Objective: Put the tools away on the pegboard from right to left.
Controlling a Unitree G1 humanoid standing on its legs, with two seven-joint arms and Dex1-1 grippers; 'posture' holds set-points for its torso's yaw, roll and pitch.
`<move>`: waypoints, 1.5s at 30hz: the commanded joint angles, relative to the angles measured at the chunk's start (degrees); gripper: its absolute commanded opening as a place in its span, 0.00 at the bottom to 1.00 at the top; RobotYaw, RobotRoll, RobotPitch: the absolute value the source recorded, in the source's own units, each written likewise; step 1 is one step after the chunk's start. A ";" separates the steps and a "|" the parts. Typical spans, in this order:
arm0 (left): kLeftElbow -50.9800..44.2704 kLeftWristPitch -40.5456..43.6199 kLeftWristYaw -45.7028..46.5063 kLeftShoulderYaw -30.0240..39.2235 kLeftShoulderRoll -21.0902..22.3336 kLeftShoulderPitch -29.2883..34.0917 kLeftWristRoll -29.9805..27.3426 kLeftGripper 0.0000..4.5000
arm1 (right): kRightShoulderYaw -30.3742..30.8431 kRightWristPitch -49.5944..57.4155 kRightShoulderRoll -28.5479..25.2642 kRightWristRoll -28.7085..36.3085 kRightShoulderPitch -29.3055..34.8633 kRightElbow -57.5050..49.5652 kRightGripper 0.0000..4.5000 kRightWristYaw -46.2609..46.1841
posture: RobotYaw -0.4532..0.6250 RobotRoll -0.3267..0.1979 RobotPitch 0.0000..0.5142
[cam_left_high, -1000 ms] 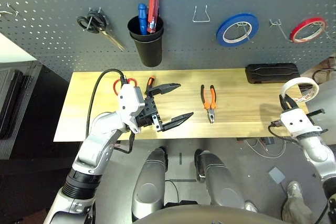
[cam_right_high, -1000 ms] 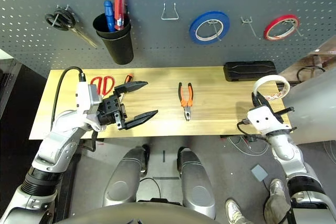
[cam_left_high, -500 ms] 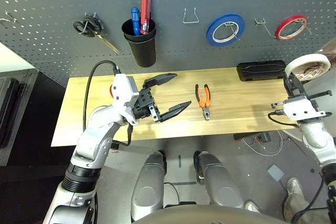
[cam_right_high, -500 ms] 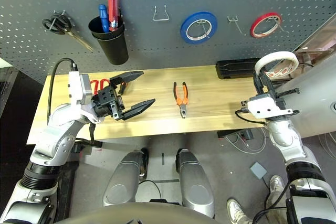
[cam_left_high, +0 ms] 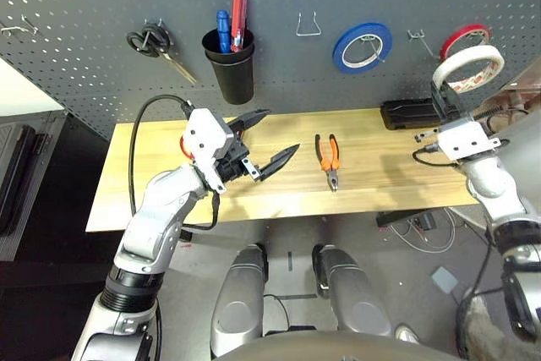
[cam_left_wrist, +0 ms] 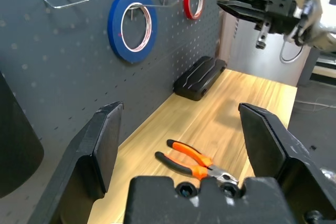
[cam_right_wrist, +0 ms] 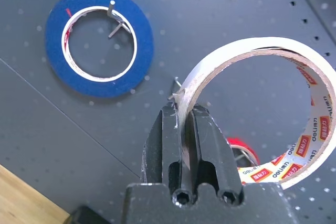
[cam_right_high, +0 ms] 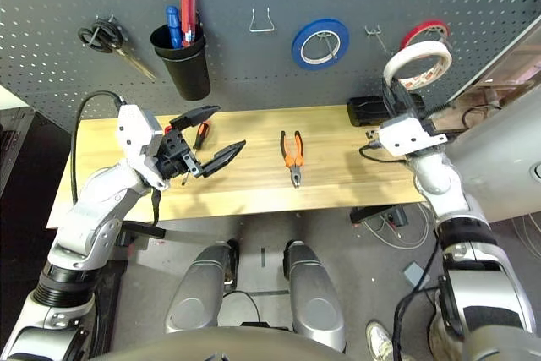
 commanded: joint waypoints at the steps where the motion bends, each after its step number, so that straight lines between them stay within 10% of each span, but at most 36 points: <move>1: -0.33 0.79 0.31 -1.08 -0.10 -0.20 1.36 1.00 | 0.69 1.83 0.43 0.60 -2.66 4.31 0.00 1.45 | 0.57 0.62 0.34; 18: -0.12 1.83 1.51 -0.89 0.54 -0.18 5.13 1.00 | 3.21 16.42 4.05 -0.21 -17.76 18.67 0.00 3.55 | 0.61 0.62 0.38; 30: -1.97 2.28 0.04 -1.96 0.79 3.18 4.25 1.00 | 3.37 3.16 2.71 -0.12 -4.28 9.71 1.00 -0.46 | 0.62 0.62 0.44; 45: 0.75 3.83 -5.52 -6.44 9.42 5.84 9.38 1.00 | -0.96 57.34 17.08 23.18 18.03 -31.76 1.00 16.35 | 0.61 0.62 0.49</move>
